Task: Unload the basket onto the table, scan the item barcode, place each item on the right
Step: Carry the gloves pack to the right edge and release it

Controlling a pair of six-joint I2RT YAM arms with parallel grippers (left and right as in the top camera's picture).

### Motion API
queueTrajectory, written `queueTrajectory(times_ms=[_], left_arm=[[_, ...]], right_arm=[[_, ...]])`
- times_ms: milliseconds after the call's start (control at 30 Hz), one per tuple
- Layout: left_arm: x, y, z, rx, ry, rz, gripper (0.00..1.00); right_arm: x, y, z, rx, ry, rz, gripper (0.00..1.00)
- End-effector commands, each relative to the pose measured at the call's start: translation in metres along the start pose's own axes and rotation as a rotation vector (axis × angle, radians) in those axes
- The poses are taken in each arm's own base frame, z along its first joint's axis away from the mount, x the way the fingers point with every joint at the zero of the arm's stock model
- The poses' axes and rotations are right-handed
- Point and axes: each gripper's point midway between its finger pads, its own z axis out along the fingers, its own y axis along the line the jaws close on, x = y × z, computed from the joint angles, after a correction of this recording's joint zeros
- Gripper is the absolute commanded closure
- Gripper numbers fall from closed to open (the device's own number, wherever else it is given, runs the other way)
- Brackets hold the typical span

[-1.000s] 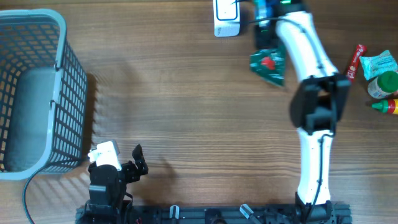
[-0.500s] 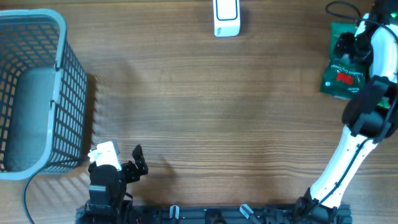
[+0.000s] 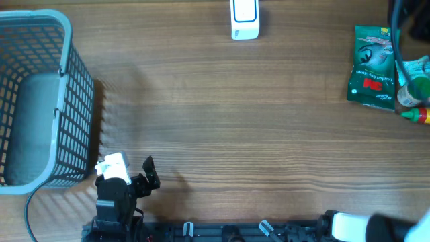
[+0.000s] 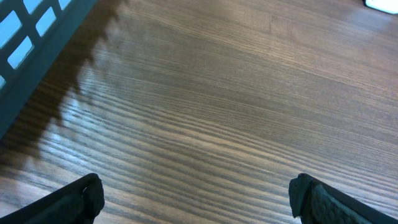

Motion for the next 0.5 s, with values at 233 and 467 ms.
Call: queueTrajectory(times_ms=[233, 467], left_arm=[[0.000, -0.002, 0.000, 0.011, -0.004, 0.015, 0.00], [0.000, -0.002, 0.000, 0.011, -0.004, 0.015, 0.00]], right_arm=[[0.078, 0.038, -0.128, -0.061, 0.093, 0.208, 0.00], [0.081, 0.041, -0.148, -0.066, 0.044, 0.096, 0.00]])
